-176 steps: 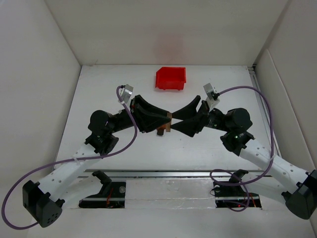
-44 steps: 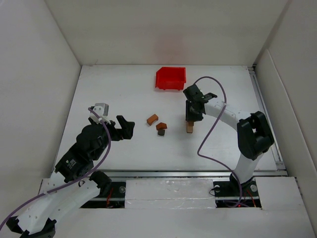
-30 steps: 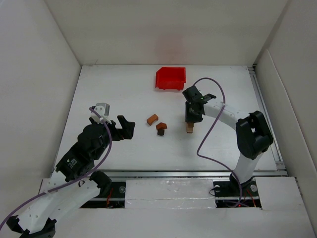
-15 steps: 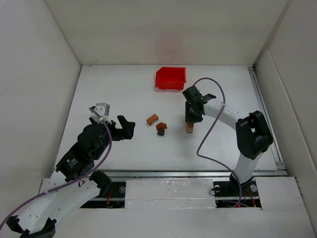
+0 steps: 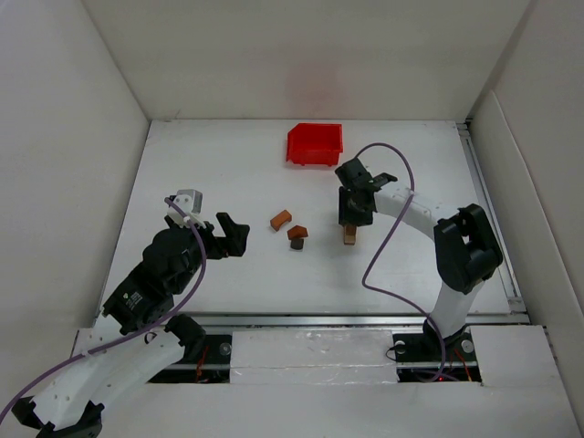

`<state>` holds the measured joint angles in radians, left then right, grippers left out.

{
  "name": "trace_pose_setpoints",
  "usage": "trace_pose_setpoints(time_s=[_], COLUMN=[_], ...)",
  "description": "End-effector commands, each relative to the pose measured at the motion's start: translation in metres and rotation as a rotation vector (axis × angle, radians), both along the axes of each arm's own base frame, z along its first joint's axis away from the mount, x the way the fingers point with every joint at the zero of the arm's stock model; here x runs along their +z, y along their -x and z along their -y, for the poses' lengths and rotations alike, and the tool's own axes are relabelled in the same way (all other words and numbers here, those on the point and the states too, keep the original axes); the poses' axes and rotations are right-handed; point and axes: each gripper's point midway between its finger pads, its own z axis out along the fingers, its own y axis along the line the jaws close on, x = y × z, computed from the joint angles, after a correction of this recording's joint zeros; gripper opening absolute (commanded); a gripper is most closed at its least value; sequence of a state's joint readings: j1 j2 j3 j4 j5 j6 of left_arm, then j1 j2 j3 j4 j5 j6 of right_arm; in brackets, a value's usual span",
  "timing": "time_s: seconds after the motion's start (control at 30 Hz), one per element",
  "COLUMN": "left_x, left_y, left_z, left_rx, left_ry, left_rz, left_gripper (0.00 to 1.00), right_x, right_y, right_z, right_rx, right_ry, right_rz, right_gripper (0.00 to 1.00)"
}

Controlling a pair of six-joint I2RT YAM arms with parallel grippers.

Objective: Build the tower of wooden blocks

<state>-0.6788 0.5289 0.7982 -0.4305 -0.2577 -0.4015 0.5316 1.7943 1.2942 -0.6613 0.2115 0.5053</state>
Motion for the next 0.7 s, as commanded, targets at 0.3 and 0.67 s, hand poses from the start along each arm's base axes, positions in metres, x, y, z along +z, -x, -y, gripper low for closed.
trace_pose_setpoints(time_s=[0.3, 0.67], left_x=[0.010, 0.010], left_y=[-0.002, -0.002], left_z=[0.005, 0.005], left_rx=[-0.016, -0.014], left_ry=[0.027, 0.027], left_rz=[0.039, 0.037], left_gripper=[0.99, 0.99], right_x=[0.013, 0.022], right_y=[-0.016, -0.014], right_z=[-0.006, -0.008], right_rx=[0.000, 0.006], right_ry=[-0.003, -0.009], right_rz=[0.071, 0.091], right_gripper=[0.46, 0.36])
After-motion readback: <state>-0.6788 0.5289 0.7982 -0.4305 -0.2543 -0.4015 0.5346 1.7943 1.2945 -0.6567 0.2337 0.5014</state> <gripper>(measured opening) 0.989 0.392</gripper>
